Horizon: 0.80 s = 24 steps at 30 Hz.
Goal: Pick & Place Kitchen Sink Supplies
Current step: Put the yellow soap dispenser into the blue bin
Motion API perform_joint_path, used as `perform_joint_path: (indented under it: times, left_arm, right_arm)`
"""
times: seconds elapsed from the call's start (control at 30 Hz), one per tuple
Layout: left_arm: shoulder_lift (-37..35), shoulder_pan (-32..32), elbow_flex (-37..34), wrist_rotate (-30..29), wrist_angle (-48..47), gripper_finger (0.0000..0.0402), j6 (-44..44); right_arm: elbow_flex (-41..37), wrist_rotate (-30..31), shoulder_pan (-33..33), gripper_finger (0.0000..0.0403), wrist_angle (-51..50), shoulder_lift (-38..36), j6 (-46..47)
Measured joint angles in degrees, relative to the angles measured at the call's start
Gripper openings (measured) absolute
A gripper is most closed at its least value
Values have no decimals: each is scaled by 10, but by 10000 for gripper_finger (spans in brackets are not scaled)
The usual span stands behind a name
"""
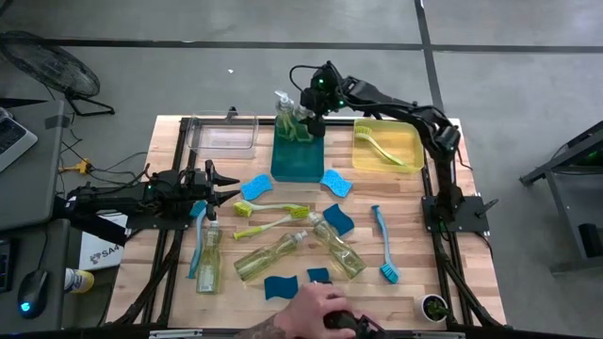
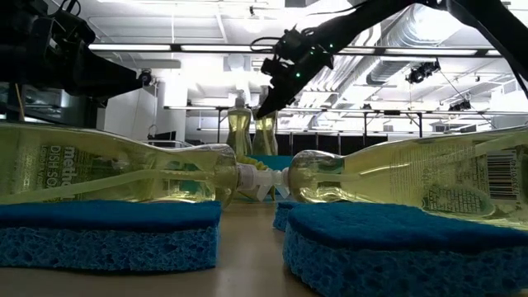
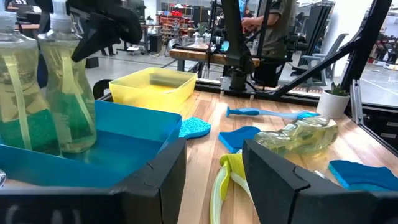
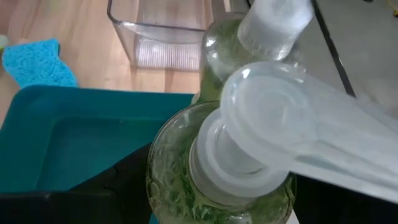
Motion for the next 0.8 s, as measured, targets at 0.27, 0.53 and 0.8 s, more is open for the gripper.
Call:
perform_joint_path:
  times: [0.27, 0.53, 0.8]
  left_arm:
    - [0, 0, 0, 0, 0, 154, 0]
    - [0, 0, 0, 0, 0, 154, 0]
    - [0, 0, 0, 0, 0, 154, 0]
  right_arm:
    - [-7, -2, -4, 280, 4, 0, 2]
    - [-7, 4, -7, 305, 4, 0, 42]
    - [-8, 44, -7, 310, 3, -1, 73]
